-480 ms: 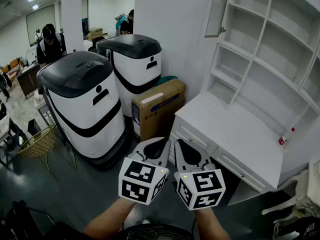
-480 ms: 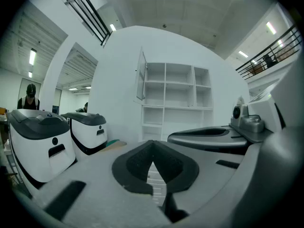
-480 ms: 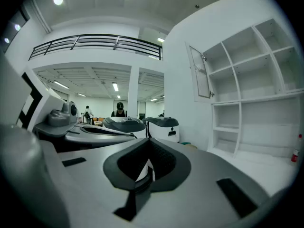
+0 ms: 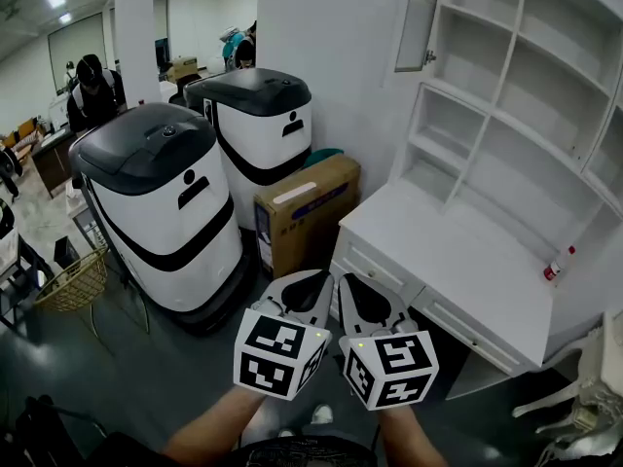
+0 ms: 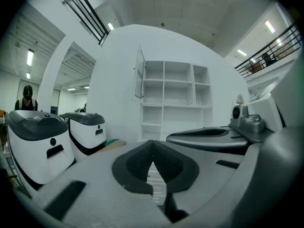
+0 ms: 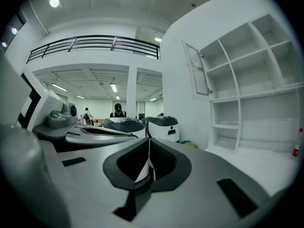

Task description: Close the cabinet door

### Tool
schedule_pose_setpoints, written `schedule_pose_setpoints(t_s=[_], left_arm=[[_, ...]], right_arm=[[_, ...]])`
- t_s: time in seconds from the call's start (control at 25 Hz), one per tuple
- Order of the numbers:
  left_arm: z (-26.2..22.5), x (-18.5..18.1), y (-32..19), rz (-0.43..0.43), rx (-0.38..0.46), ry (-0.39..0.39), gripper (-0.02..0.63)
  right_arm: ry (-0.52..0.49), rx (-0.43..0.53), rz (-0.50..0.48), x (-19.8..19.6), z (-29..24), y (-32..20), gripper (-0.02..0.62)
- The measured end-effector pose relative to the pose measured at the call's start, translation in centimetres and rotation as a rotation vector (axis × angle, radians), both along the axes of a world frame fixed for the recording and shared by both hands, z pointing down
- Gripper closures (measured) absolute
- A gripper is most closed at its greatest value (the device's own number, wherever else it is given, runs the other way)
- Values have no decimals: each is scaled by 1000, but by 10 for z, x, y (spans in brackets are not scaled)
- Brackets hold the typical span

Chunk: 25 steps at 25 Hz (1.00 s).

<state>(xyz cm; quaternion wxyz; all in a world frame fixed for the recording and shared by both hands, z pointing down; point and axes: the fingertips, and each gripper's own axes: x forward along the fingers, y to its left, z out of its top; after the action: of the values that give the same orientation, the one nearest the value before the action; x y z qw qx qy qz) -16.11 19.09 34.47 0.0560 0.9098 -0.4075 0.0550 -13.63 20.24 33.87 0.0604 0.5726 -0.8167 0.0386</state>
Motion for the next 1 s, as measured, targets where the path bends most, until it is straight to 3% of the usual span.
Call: schedule_pose_setpoints(t_s=[0.36,1.0], left_arm=[[5,10,-29,-10,6,-18,595],[1,75,-133,-7,17,-35,595]], right_arm=[[-15,2,-2,14,6,-28,574],[-21,10,-11,77,2,-132,574]])
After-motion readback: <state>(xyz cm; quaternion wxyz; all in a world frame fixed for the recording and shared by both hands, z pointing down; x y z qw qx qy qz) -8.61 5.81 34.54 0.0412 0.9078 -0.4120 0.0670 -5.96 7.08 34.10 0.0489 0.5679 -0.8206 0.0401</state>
